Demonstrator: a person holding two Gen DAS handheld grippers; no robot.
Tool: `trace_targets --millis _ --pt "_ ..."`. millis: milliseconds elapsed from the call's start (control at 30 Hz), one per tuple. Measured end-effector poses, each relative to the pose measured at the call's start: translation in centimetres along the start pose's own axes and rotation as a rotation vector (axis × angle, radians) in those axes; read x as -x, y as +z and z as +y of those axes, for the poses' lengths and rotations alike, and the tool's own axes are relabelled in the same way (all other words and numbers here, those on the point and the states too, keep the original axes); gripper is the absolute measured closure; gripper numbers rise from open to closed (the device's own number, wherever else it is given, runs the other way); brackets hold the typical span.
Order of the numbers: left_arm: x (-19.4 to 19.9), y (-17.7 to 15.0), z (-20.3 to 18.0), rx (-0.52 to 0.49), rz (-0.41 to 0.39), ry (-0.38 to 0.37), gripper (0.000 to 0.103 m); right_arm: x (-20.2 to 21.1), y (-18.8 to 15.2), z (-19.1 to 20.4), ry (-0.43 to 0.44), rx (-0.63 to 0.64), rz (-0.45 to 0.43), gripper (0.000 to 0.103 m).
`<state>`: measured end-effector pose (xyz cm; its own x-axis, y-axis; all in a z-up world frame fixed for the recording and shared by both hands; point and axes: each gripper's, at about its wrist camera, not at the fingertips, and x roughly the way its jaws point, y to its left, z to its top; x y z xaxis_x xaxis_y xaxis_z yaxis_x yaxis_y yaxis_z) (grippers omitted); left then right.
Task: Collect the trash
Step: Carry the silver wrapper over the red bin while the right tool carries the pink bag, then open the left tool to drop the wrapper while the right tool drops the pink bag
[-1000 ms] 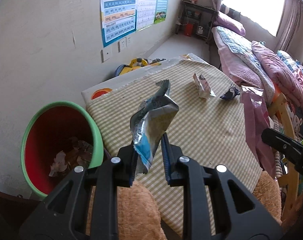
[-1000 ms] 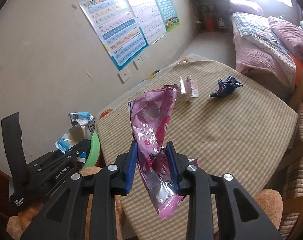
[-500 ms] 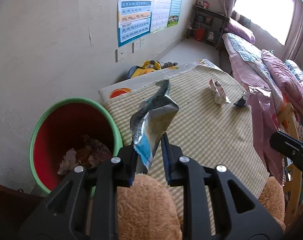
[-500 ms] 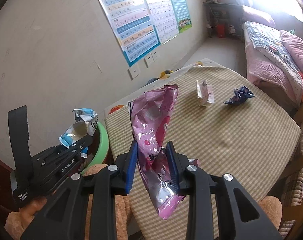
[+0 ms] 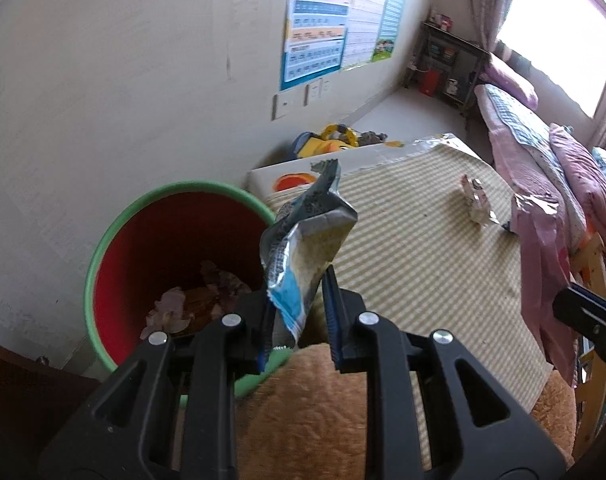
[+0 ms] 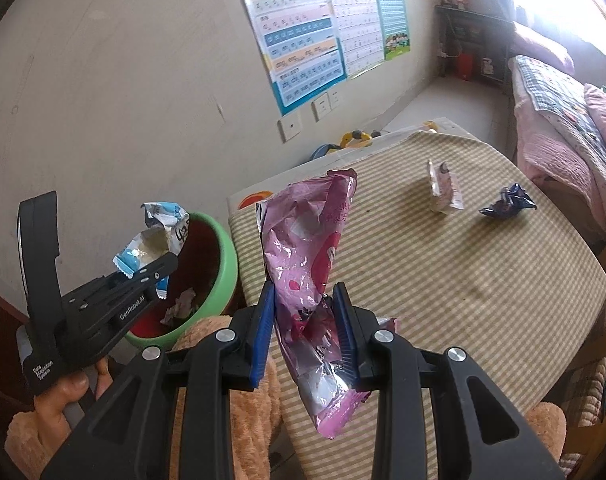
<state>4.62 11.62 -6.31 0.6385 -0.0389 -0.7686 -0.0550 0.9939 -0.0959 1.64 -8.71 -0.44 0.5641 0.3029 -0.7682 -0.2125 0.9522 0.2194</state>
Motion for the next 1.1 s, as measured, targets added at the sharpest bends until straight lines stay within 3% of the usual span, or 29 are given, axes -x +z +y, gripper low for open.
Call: trace_targets --millis 467,967,1033,1100 --pt "-1.9 -1.5 6.6 0.108 0.059 0.087 0.082 -3.8 0.1 5.3 0.034 0.116 0.062 0.074" --pt "-4.6 -2.9 11.4 0.211 0.143 0.127 0.081 -9.5 3.2 11.2 0.254 0.101 0.141 0.072" --pt "-4.7 -2.9 11.8 0.221 0.142 0.13 0.075 -10.6 3.7 11.8 0.29 0.079 0.163 0.065" --pt "-4.8 -2.9 12.1 0.232 0.142 0.124 0.054 -11.1 4.0 12.0 0.313 0.052 0.166 0.054"
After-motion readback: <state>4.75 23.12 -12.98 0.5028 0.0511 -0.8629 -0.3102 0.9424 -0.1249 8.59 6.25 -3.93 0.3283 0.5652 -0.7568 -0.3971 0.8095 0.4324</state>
